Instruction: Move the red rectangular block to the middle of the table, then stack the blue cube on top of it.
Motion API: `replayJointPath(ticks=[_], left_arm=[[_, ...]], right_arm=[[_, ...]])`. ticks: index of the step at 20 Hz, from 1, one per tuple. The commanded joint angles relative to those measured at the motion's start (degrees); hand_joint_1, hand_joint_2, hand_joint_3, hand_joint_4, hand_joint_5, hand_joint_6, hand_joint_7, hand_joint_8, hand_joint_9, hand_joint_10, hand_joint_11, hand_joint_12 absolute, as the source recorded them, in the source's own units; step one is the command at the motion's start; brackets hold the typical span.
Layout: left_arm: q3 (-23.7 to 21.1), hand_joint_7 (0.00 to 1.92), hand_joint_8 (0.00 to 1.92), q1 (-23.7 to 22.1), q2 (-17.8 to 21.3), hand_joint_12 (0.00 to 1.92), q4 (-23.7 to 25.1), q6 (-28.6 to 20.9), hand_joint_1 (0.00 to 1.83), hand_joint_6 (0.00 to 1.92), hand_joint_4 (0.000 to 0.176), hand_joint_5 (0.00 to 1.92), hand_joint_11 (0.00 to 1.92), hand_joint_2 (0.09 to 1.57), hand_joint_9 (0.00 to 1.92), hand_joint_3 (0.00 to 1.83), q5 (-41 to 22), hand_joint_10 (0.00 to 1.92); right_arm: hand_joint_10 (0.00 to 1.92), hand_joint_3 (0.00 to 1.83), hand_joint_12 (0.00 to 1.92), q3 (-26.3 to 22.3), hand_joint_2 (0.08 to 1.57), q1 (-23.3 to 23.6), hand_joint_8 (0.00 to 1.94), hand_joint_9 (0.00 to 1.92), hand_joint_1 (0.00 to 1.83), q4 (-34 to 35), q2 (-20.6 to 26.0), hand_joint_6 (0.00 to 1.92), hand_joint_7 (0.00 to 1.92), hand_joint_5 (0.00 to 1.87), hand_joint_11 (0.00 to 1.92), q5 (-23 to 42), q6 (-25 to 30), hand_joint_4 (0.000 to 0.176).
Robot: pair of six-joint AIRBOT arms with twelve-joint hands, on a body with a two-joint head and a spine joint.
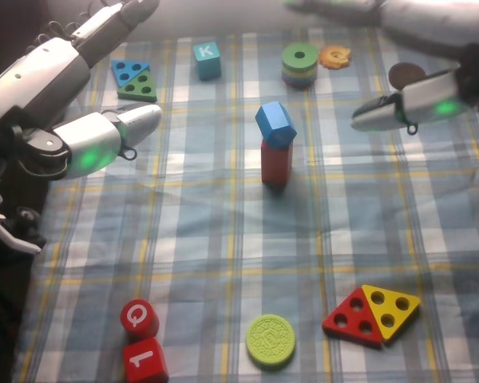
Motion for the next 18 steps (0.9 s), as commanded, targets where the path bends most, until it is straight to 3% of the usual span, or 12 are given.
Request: replayJointPath(ticks=[1, 2, 3, 5, 8, 9, 11, 12, 14, 15, 17, 18], left_arm=[[-0.3, 0.0, 0.0, -0.3, 0.7, 0.0, 1.1, -0.4, 0.91, 0.0, 0.058, 0.0, 0.0, 1.36, 0.0, 0.0, -8.1, 0.0], [-0.6, 0.0, 0.0, 0.1, 1.0, 0.0, 1.1, -0.6, 0.91, 0.0, 0.038, 0.0, 0.0, 1.36, 0.0, 0.0, -8.7, 0.0], [-0.8, 0.0, 0.0, 0.5, 1.4, 0.0, 1.1, -1.1, 0.86, 0.0, 0.04, 0.0, 0.0, 1.37, 0.0, 0.0, -9.5, 0.0], [-1.1, 0.0, 0.0, 1.5, 2.1, 0.0, 1.3, -3.2, 0.8, 0.0, 0.048, 0.0, 0.0, 1.38, 0.0, 0.0, -11.4, 0.0], [-1.1, 0.0, 0.0, 3.0, 2.9, 0.0, 1.8, -6.9, 0.69, 0.0, 0.086, 0.0, 0.0, 1.38, 0.0, 0.0, -14.2, 0.0], [-1.1, 0.0, 0.0, 3.4, 3.1, 0.0, 2.0, -8.3, 0.7, 0.0, 0.088, 0.0, 0.0, 1.37, 0.0, 0.0, -15.7, 0.0], [-1.1, 0.0, 0.0, 4.3, 3.6, 0.0, 2.3, -10.9, 0.63, 0.0, 0.08, 0.0, 0.0, 1.37, 0.0, 0.0, -18.6, 0.0], [-1.1, 0.0, 0.0, 5.0, 4.0, 0.0, 2.3, -12.9, 0.55, 0.0, 0.064, 0.0, 0.0, 1.38, 0.0, 0.01, -20.8, 0.0], [-1.1, 0.0, 0.0, 6.2, 4.6, 0.0, 2.3, -15.9, 0.45, 0.0, 0.084, 0.0, 0.0, 1.38, 0.0, 0.0, -24.8, 0.0], [-1.1, 0.0, 0.0, 6.7, 4.7, 0.0, 2.3, -17.2, 0.44, 0.0, 0.092, 0.0, 0.0, 1.35, 0.0, 0.0, -26.8, 0.0], [-1.1, 0.0, 0.0, 7.7, 5.1, 0.0, 2.4, -19.8, 0.39, 0.0, 0.061, 0.0, 0.0, 1.38, 0.0, 0.0, -31.3, 0.0], [-1.1, 0.0, 0.0, 8.2, 5.2, 0.0, 2.6, -20.9, 0.27, 0.0, 0.1, 0.0, 0.0, 1.37, 0.0, 0.0, -33.4, 0.0]], right_arm=[[0.0, 0.01, 0.0, -1.1, 1.02, 0.9, 0.0, 0.0, 0.48, 2.0, 0.3, 0.0, 0.0, 0.0, 0.0, 9.4, 0.0, 0.136], [0.0, 0.0, 0.0, -2.2, 1.02, 0.7, 0.0, 0.0, 0.5, 2.8, 3.5, 0.0, 0.0, 0.0, 0.0, 10.9, 0.0, 0.161], [0.0, 0.01, 0.0, -3.3, 1.02, 0.2, 0.0, 0.0, 0.51, 3.5, 5.0, 0.0, 0.0, 0.0, 0.0, 12.1, -0.1, 0.173], [0.0, 0.02, 0.0, -5.1, 1.07, -1.7, 0.0, 0.0, 0.52, 5.8, 7.7, 0.0, 0.0, 0.0, 0.0, 15.0, -1.3, 0.134], [0.0, 0.03, 0.0, -7.7, 1.14, -5.5, 0.0, 0.0, 0.71, 11.3, 10.8, 0.0, 0.0, 0.0, 0.0, 20.7, -4.7, 0.083], [0.0, 0.0, 0.0, -8.7, 1.05, -7.7, 0.0, 0.0, 0.48, 13.6, 12.1, 0.0, 0.0, 0.0, 0.0, 24.0, -5.3, 0.139], [0.0, 0.0, 0.0, -10.4, 1.07, -12.5, 0.0, 0.0, 0.47, 18.2, 14.1, 0.0, 0.0, 0.0, 0.0, 31.2, -6.3, 0.137], [0.0, 0.01, 0.0, -11.2, 1.11, -15.4, 0.0, 0.0, 0.6, 20.6, 14.8, 0.0, 0.0, 0.0, 0.0, 35.2, -6.9, 0.109], [0.0, 0.0, 0.0, -12.7, 1.11, -21.7, 0.0, 0.0, 0.76, 25.4, 16.0, 0.0, 0.0, 0.0, 0.0, 44.1, -7.4, 0.096], [0.0, 0.0, 0.0, -13.4, 1.11, -24.5, 0.0, 0.0, 0.71, 27.7, 16.6, 0.0, 0.0, 0.0, 0.0, 48.4, -7.4, 0.068], [0.0, 0.0, 0.0, -14.7, 1.11, -31.1, 0.0, 0.0, 0.61, 31.8, 17.4, 0.0, 0.0, 0.0, 0.0, 57.7, -6.8, 0.074], [0.0, 0.0, 0.0, -15.0, 1.07, -33.5, 0.0, 0.0, 0.53, 33.0, 17.6, 0.0, 0.0, 0.0, 0.0, 61.3, -6.1, 0.066]])
